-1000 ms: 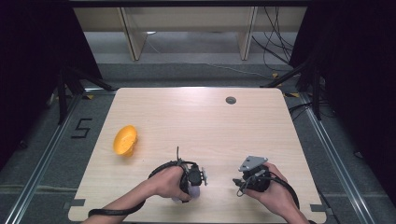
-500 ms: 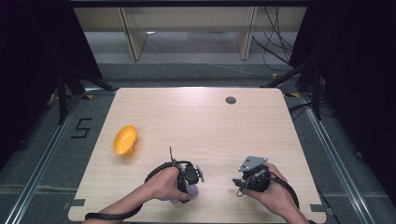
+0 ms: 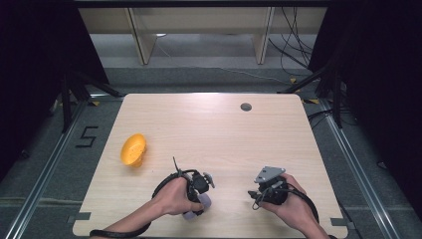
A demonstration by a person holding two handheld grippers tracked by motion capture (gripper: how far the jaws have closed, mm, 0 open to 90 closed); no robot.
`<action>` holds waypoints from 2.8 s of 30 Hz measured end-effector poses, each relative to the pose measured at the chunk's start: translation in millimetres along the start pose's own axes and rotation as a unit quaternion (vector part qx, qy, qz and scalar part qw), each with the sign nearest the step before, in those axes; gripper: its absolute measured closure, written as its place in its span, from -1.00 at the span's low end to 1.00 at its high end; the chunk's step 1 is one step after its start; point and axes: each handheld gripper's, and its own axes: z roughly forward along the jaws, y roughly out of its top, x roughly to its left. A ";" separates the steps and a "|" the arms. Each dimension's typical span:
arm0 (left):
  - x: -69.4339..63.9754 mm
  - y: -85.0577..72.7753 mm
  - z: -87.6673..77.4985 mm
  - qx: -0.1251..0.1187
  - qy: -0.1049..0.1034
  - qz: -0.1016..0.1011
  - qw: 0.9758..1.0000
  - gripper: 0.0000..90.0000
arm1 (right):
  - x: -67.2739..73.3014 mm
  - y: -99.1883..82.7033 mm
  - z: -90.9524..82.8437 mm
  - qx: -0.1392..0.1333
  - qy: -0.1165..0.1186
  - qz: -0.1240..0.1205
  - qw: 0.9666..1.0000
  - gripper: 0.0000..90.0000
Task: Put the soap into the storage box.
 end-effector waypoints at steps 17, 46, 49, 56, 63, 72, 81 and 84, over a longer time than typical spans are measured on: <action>10.6 -1.3 -14.7 -0.027 0.019 -0.086 0.996 0.09 | -0.8 0.0 -0.4 -0.002 -0.001 -0.003 1.000 -0.03; 33.7 -8.2 -31.1 -0.035 0.024 -0.138 0.989 0.09 | -2.8 1.1 -3.2 -0.007 -0.002 -0.002 1.000 -0.03; 34.3 -9.4 -31.7 -0.038 0.019 -0.157 0.987 0.09 | -2.9 1.1 -3.0 -0.009 -0.003 -0.001 1.000 -0.03; 43.0 -11.7 -34.8 -0.042 0.029 -0.150 0.987 0.09 | -2.8 1.1 -2.9 -0.009 -0.003 0.000 1.000 -0.04; 47.7 -12.3 -38.4 -0.042 0.034 -0.156 0.986 0.09 | -2.5 0.5 -1.0 -0.017 -0.008 0.000 1.000 -0.04; 53.6 -13.5 -40.4 -0.054 0.031 -0.178 0.982 0.09 | -2.4 0.5 -0.8 -0.018 -0.008 0.000 1.000 -0.05; 62.8 -17.6 -49.3 -0.063 0.029 -0.189 0.980 0.09 | -2.9 1.2 -4.9 -0.020 -0.006 0.010 1.000 -0.05; 65.8 -19.2 -51.8 -0.066 0.032 -0.195 0.978 0.09 | -2.2 1.5 -5.1 -0.024 -0.006 0.009 1.000 -0.05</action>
